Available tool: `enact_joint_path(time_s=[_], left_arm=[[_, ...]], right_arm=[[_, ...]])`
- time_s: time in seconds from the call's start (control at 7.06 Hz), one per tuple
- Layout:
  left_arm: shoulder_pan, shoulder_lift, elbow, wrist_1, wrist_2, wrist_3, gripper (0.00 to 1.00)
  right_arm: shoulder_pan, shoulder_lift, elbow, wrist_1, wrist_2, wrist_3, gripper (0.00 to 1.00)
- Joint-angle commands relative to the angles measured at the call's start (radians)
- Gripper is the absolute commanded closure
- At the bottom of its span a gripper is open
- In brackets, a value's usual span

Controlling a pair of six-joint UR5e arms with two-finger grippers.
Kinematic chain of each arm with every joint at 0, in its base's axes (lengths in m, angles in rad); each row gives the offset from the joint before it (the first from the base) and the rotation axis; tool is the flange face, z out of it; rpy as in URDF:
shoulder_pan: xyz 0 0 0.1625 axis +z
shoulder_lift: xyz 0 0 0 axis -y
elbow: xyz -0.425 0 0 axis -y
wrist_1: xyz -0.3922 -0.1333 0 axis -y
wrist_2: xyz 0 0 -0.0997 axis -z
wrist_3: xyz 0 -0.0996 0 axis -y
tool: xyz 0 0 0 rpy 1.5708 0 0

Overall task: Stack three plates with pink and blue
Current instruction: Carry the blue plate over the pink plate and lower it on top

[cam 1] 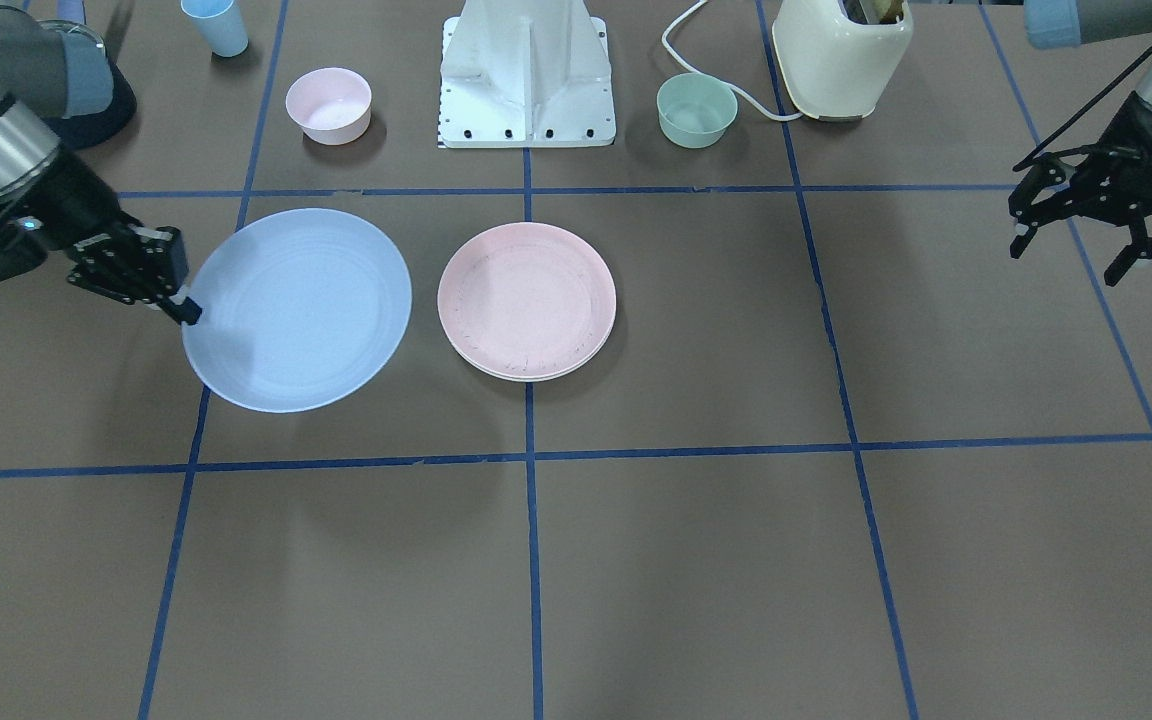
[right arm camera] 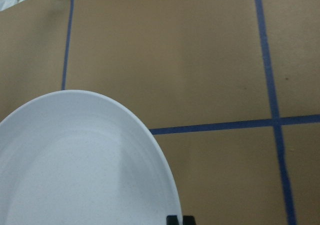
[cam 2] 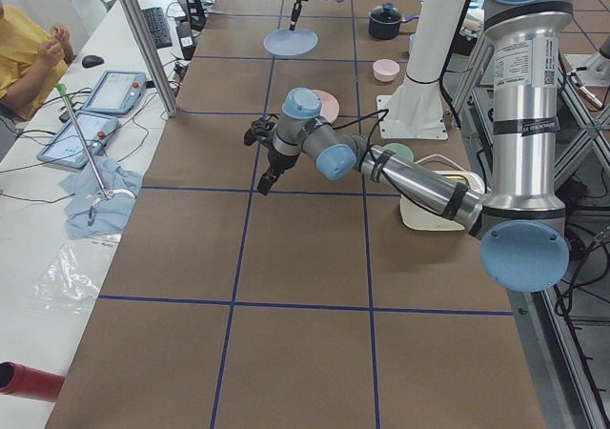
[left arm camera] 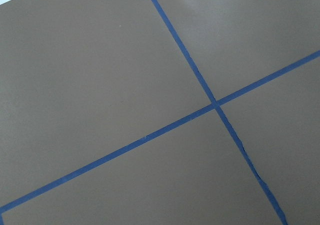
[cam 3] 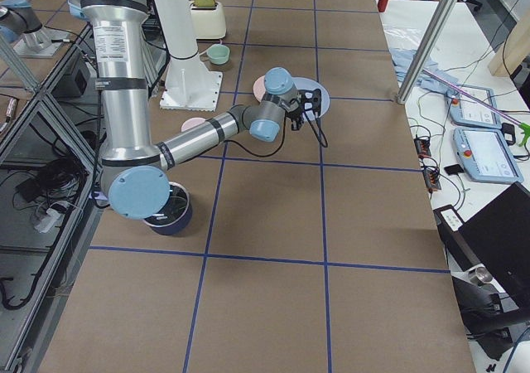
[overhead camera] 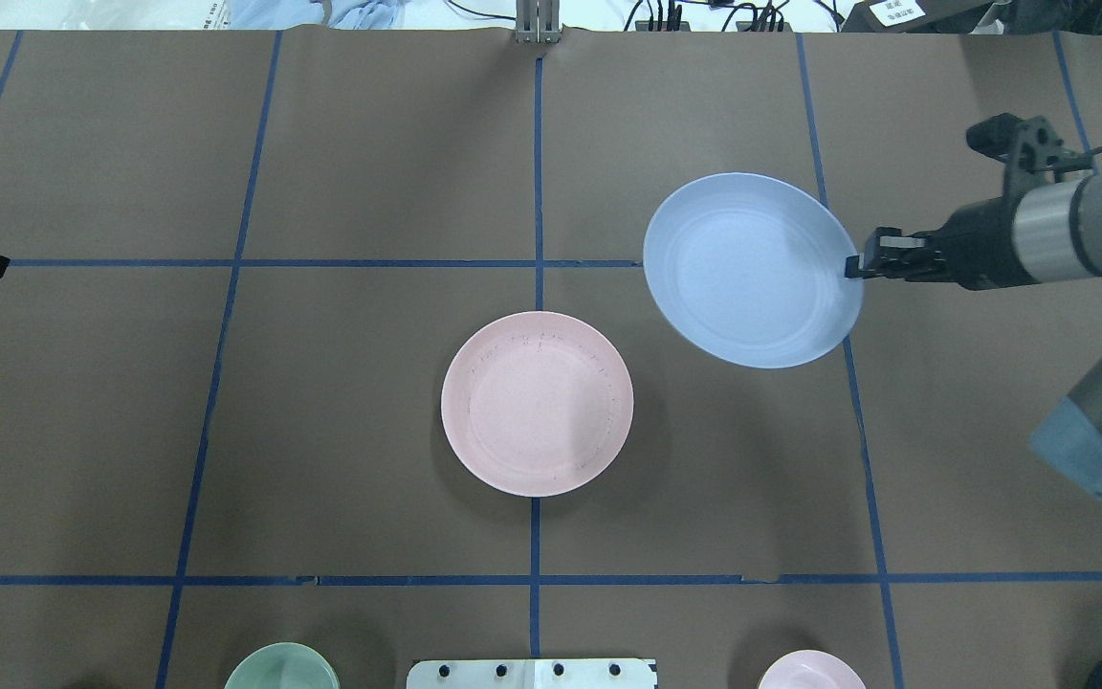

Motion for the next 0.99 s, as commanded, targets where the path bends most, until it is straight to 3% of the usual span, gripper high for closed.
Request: enact_joint_path(time_s=[0.0,0.28,0.42,0.71,0.85], left_arm=[[-0.016,0.003,0.000,0.003,0.000,0.024,0.00],[-0.016,0.003,0.002,0.003,0.000,0.024,0.00],[-0.016,0.003,0.003,0.003,0.000,0.024,0.00],[-0.015,0.003,0.003,0.003,0.000,0.024,0.00],[-0.015,0.003,0.003,0.003,0.000,0.024,0.00]], right_arm=[[-0.224,0.144,0.033,-0.148,-0.248,0.108,1.00],[-0.370,0.260,0.025,-0.304,-0.405,0.135,1.00],[-0.416,0.260,0.018,-0.308,-0.464,0.134,1.00],[-0.438,0.255,-0.010,-0.307,-0.475,0.134,1.00],[-0.444,0.248,-0.017,-0.305,-0.479,0.128,0.01]])
